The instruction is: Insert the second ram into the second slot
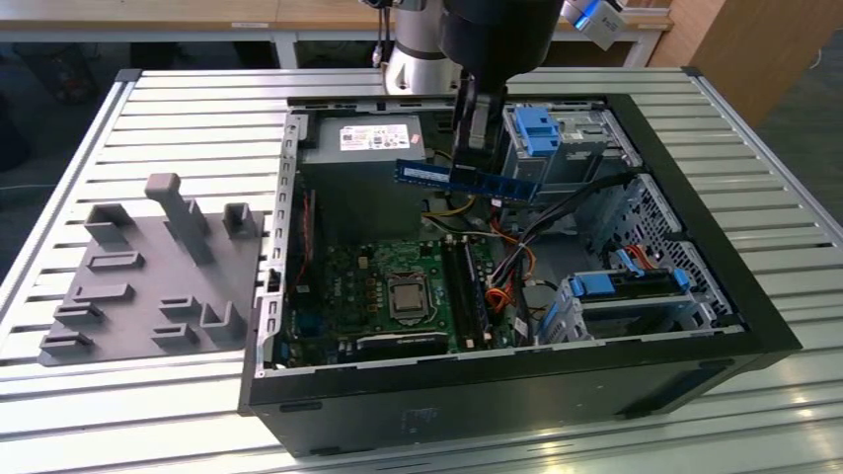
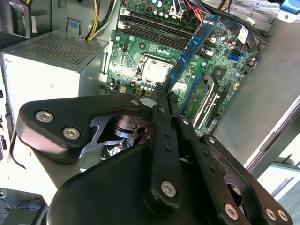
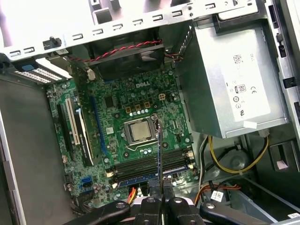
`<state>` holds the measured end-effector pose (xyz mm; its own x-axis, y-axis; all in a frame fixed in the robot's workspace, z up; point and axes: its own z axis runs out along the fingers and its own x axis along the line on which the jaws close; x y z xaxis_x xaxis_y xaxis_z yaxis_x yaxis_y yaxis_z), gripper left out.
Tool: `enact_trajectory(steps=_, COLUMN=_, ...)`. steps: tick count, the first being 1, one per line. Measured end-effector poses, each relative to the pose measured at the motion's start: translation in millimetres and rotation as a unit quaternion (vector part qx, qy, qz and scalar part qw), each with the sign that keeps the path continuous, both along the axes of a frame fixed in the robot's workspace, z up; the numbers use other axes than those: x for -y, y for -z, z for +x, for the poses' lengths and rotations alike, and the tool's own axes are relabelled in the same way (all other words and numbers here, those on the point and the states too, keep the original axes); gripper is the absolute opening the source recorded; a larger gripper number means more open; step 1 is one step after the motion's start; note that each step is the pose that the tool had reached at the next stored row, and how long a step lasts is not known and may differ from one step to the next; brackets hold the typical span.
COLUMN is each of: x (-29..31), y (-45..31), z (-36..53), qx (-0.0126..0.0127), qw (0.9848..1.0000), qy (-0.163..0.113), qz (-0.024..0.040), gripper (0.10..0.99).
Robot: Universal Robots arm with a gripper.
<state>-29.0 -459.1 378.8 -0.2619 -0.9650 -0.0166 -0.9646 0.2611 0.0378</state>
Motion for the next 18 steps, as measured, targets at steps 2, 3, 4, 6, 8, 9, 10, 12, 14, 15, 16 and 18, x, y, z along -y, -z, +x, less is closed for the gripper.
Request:
enact_trajectory(steps=2, x=0.0, y=0.0, z=0.0, qx=0.0, qw=1.0, qy=0.002, qz=0.0, gripper=0.133)
enact_trajectory(steps=3, x=0.0, y=0.0, z=0.0, qx=0.0, qw=1.0, qy=0.003, qz=0.0, gripper=0.133)
enact_trajectory(steps=4, x=0.0, y=0.0, z=0.0, qx=0.0, qw=1.0, qy=0.003, qz=0.0, gripper=0.133)
enact_trajectory(steps=6, x=0.0, y=0.0, z=0.0, qx=0.0, qw=1.0, qy=0.005, qz=0.0, gripper=0.133)
enact_trajectory(steps=8, x=0.0, y=0.0, z=0.0, qx=0.0, qw=1.0, qy=0.007, qz=0.0, gripper=0.133)
enact_trajectory(steps=9, x=0.0, y=0.0, z=0.0, qx=0.0, qw=1.0, qy=0.007, qz=0.0, gripper=0.133)
enact_trajectory(steps=10, x=0.0, y=0.0, z=0.0, qx=0.0, qw=1.0, qy=0.008, qz=0.0, gripper=0.133)
enact_trajectory(steps=12, x=0.0, y=0.0, z=0.0, qx=0.0, qw=0.9999, qy=0.01, qz=0.0, gripper=0.133)
enact_trajectory(steps=14, x=0.0, y=0.0, z=0.0, qx=0.0, qw=0.9999, qy=0.012, qz=0.0, gripper=0.133)
enact_trajectory(steps=15, x=0.0, y=0.0, z=0.0, qx=0.0, qw=0.9999, qy=0.013, qz=0.0, gripper=0.133)
enact_trajectory(steps=16, x=0.0, y=0.0, z=0.0, qx=0.0, qw=0.9999, qy=0.013, qz=0.0, gripper=0.133)
enact_trajectory(steps=18, x=0.0, y=0.0, z=0.0, qx=0.0, qw=0.9999, qy=0.015, qz=0.0, gripper=0.133)
